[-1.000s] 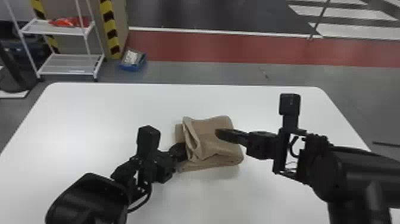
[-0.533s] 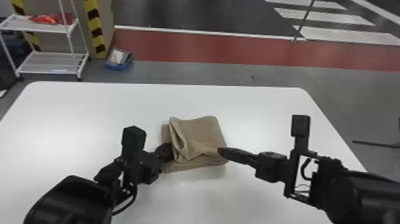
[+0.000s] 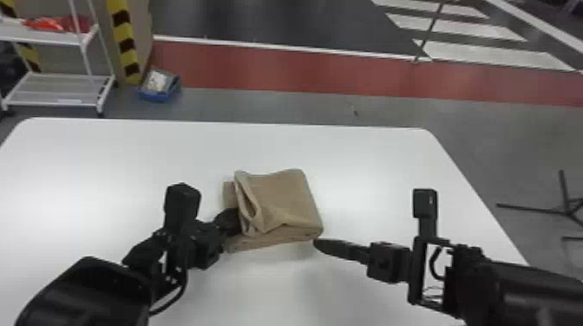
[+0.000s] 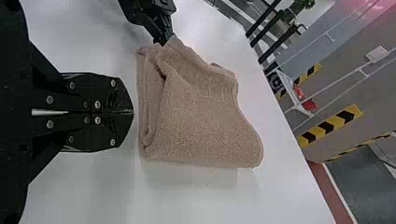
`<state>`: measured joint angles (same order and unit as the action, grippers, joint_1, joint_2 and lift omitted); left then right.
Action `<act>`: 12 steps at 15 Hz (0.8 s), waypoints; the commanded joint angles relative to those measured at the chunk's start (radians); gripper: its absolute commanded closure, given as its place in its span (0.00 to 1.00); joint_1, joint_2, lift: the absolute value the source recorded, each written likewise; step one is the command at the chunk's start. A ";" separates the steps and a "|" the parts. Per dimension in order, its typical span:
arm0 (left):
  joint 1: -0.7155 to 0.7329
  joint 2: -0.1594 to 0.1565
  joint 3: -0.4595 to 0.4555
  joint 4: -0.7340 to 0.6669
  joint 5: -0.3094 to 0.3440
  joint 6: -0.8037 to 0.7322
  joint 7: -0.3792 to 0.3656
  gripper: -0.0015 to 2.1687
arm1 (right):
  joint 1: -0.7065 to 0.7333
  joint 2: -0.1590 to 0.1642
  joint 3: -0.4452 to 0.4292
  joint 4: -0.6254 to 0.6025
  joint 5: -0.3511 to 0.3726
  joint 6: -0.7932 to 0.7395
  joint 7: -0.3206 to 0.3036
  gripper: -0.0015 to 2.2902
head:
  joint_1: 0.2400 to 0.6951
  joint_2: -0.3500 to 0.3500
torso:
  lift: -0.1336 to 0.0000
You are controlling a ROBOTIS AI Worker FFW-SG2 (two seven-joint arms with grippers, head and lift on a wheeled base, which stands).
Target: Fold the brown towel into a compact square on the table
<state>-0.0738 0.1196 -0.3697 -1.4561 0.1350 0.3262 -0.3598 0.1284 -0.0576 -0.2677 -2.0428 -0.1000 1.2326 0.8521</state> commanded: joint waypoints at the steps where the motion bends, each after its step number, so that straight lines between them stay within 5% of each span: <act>1: 0.003 0.000 -0.005 -0.013 0.000 0.017 0.001 0.84 | -0.036 -0.001 0.018 0.041 0.029 -0.024 -0.012 0.96 | 1.00 0.20 | 0.08; 12: 0.174 0.029 0.071 -0.308 -0.003 0.124 -0.025 0.84 | -0.274 0.001 0.067 0.335 0.123 -0.147 -0.150 0.96 | 1.00 0.19 | 0.08</act>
<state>0.0614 0.1397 -0.3142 -1.6956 0.1282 0.4447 -0.3829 -0.0960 -0.0576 -0.2009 -1.7626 0.0190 1.1005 0.7113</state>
